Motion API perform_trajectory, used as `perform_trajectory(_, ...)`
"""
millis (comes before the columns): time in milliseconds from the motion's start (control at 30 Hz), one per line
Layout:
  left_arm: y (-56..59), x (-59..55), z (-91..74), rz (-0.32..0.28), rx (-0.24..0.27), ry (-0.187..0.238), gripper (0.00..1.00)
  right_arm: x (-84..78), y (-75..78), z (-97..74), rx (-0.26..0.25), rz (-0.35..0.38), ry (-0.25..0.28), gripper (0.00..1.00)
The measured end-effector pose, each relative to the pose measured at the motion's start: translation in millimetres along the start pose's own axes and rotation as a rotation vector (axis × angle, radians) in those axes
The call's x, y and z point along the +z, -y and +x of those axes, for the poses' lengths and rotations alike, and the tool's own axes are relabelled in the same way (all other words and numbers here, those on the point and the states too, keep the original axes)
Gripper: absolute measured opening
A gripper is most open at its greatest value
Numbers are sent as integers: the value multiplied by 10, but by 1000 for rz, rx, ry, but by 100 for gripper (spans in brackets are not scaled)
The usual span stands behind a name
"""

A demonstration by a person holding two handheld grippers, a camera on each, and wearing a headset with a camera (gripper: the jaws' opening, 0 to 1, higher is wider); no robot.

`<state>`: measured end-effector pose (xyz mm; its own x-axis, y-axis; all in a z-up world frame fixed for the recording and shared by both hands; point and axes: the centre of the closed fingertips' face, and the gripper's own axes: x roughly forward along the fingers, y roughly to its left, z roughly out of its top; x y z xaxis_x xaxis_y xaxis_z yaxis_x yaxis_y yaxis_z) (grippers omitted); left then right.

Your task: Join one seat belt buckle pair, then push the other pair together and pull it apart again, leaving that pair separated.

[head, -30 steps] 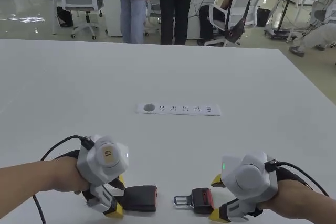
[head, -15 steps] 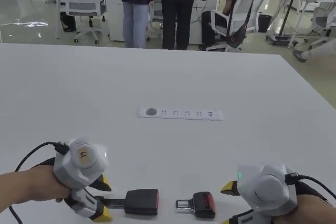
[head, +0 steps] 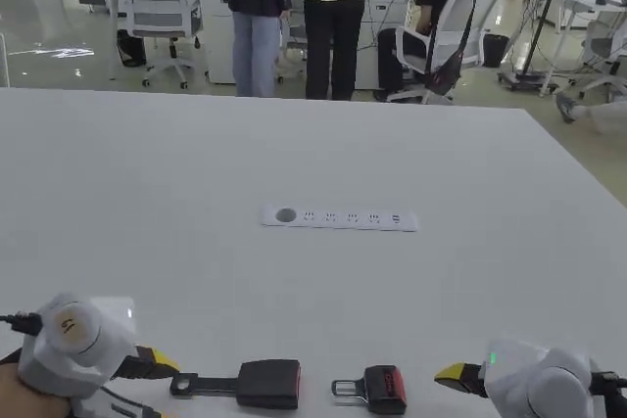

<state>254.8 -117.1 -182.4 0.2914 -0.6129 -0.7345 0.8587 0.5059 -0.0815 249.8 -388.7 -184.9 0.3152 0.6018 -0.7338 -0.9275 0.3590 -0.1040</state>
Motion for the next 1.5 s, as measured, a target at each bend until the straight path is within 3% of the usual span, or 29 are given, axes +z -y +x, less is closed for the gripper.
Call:
perform_trajectory(300, 173, -127, -131, -57, 74, 116, 58, -2, -178, -67, -45, 112, 93, 62)
perform_trajectory(533, 313, -244, -164, -78, 130, 170, 68, 48, -204, -94, -95, 175, 174, 71)
perform_trajectory(667, 345, -233, -171, -122, 169, 217, 75, 66, -301, -109, -110, 183, 181, 73)
perform_trajectory(767, 351, -196, -180, -182, 194, 288, 81, 78, -388, -122, -117, 182, 185, 76)
perform_trajectory(900, 461, -199, -162, -152, 195, 285, 86, 110, -437, -144, -135, 219, 226, 83)
perform_trajectory(967, 466, -217, -167, -153, 202, 291, 88, 111, -446, -151, -142, 234, 245, 86)
perform_trajectory(1033, 401, -272, -185, -163, 217, 322, 91, 101, -446, -156, -153, 234, 248, 91)
perform_trajectory(1167, 478, -196, -219, -150, 228, 344, 96, 136, -444, -169, -167, 227, 274, 97)
perform_trajectory(1200, 472, -222, -211, -144, 223, 341, 97, 162, -436, -172, -169, 240, 298, 99)
perform_trajectory(1367, 489, -212, -225, -171, 221, 363, 100, 199, -437, -180, -173, 241, 327, 99)
perform_trajectory(1500, 518, -138, -254, -186, 220, 395, 100, 193, -464, -166, -165, 248, 325, 99)
